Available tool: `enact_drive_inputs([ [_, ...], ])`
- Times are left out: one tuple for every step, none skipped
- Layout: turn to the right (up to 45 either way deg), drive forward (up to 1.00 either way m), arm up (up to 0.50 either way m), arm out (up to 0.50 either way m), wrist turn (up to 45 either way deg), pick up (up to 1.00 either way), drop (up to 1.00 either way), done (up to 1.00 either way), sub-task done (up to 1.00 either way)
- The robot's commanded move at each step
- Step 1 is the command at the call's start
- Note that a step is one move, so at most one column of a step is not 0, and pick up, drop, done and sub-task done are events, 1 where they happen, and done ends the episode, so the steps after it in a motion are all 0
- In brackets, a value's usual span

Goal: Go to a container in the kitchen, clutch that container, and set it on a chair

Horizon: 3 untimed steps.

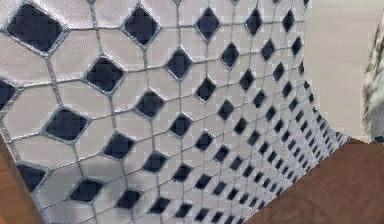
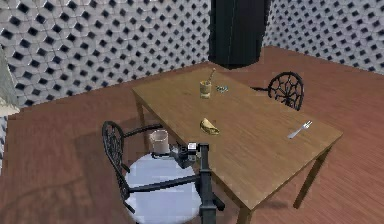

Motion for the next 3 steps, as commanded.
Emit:
enact_drive_inputs([
  [0.0, 0.00, -0.32, 0.00, 0.0, 0.00, 0.00, 0.00, 0.00],
  [0.0, 0.00, 0.00, 0.00, 0.0, 0.00, 1.00, 0.00, 0.00],
  [0.0, 0.00, 0.10, 0.00, 0.0, 0.00, 0.00, 0.00, 0.00],
])
